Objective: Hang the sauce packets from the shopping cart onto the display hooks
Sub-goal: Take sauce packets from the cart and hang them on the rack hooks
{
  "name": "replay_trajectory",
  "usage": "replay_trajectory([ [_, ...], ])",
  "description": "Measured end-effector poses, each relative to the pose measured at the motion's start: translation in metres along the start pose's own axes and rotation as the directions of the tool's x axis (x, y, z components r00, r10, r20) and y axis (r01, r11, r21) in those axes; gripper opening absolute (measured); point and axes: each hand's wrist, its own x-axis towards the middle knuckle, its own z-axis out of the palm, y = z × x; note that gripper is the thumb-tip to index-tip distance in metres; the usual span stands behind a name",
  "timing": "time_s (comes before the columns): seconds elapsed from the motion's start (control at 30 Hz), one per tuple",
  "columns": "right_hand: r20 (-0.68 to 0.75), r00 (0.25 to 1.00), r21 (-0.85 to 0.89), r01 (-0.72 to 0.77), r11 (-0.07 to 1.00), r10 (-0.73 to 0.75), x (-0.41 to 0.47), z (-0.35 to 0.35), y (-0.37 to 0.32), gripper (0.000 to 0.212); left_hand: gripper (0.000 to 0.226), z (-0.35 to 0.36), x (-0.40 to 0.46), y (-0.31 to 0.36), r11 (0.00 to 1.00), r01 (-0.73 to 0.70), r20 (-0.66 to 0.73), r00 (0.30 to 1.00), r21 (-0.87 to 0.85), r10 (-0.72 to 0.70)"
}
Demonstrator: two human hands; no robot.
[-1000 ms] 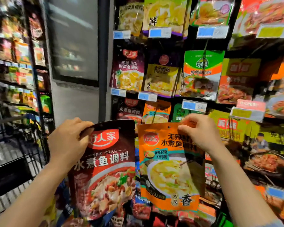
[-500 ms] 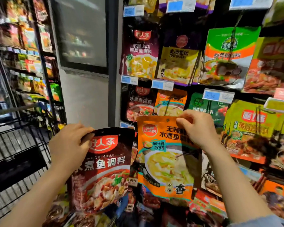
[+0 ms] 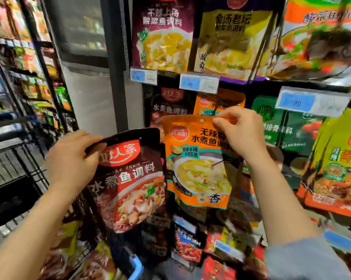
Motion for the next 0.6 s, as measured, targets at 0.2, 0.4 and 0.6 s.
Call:
replay_trajectory([
  [0.2, -0.005, 1.0, 0.168, -0.018, 0.986, 0.019, 0.036, 0.022, 0.032, 0.014, 0.031, 0.022, 0.018, 0.006, 0.994, -0.003, -0.04, 0.999, 0.107, 0.008],
  [0.4, 0.01, 0.997, 0.334, -0.08, 0.939, 0.081, 0.067, 0.041, 0.045, 0.014, 0.018, 0.031, 0.023, 0.009, 0.988, 0.016, -0.082, 0.997, 0.155, -0.004],
  [0.6, 0.032, 0.995, 0.449, -0.098, 0.888, 0.094, 0.086, 0.05, 0.05, 0.013, 0.017, 0.031, 0.019, 0.01, 0.979, 0.011, -0.104, 0.995, 0.203, 0.01],
])
